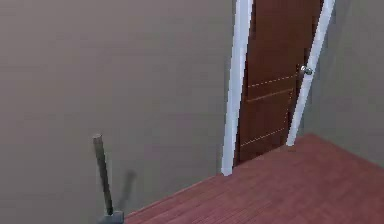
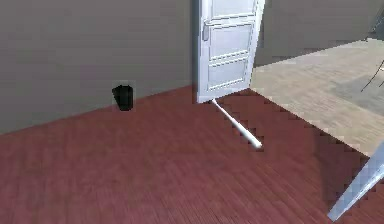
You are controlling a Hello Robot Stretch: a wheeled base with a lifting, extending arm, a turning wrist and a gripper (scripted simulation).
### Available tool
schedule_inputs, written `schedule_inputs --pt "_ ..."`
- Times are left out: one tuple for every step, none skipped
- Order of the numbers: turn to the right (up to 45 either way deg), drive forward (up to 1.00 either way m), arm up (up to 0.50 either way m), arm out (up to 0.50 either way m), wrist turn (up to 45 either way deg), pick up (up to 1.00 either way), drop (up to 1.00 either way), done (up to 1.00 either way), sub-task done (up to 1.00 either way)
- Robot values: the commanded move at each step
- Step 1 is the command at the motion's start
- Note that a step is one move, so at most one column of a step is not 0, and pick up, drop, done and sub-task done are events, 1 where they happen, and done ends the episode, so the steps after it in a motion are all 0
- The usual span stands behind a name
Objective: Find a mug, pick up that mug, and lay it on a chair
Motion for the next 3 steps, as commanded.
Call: schedule_inputs --pt "45.0 0.00 0.00 0.00 0.0 0.00 0.00 0.00 0.00" --pt "45.0 0.00 0.00 0.00 0.0 0.00 0.00 0.00 0.00" --pt "39.0 0.00 0.00 0.00 0.0 0.00 0.00 0.00 0.00"
